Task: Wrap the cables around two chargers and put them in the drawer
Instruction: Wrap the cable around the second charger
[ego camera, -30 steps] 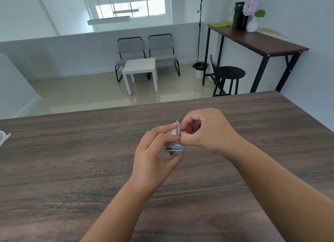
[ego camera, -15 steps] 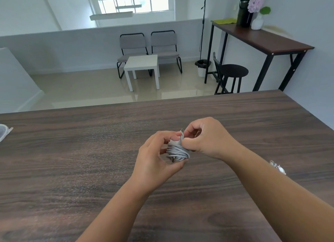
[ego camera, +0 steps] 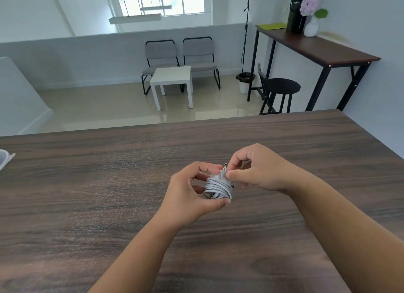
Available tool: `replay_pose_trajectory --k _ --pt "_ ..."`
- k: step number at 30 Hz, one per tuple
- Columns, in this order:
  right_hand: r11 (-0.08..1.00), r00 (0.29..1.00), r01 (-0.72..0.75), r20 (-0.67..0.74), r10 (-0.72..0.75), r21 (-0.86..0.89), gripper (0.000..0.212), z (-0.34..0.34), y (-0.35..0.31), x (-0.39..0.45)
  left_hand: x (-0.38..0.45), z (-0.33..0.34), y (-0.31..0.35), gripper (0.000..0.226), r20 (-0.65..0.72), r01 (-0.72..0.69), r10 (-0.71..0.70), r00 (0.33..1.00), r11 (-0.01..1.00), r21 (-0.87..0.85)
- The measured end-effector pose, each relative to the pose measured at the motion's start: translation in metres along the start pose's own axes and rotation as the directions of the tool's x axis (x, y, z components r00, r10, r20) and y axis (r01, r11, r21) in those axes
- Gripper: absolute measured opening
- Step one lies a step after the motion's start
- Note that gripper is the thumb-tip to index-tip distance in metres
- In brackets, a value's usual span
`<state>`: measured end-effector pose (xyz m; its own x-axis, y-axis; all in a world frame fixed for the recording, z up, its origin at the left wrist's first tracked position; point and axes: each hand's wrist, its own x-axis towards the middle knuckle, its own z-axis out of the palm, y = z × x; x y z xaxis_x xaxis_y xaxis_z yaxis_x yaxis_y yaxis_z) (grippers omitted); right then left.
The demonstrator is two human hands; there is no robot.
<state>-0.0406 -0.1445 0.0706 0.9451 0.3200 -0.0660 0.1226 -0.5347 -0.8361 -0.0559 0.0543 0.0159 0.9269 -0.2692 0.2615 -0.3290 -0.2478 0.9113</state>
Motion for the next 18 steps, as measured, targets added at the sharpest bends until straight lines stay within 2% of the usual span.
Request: replay_pose_trajectory --k 4,6,9,13,18 --pt "0.999 0.992 0.005 0.13 -0.001 -0.032 0.005 -0.004 0.0 -0.002 0.002 0.0 -0.003 0.054 0.019 0.03 -0.03 0.999 0.999 -0.011" --pt "1.0 0.989 -0.006 0.148 0.008 -0.016 0.004 -0.006 0.002 -0.001 0.003 -0.002 -0.003 0.053 0.012 0.033 -0.032 0.999 0.999 -0.028" --pt "0.997 0.994 0.005 0.108 -0.013 0.074 0.004 -0.008 0.006 0.0 0.003 -0.007 -0.003 0.051 -0.007 0.023 -0.023 1.0 0.996 -0.08" --pt "0.978 0.991 0.067 0.098 -0.088 0.198 0.017 -0.002 0.014 -0.001 0.002 -0.008 -0.005 0.048 -0.027 0.021 -0.027 0.999 0.985 -0.17" --pt "0.949 0.984 0.168 -0.101 -0.145 0.268 0.011 0.005 0.017 -0.001 0.001 -0.007 -0.006 0.048 -0.061 -0.016 0.003 0.998 0.977 -0.213"
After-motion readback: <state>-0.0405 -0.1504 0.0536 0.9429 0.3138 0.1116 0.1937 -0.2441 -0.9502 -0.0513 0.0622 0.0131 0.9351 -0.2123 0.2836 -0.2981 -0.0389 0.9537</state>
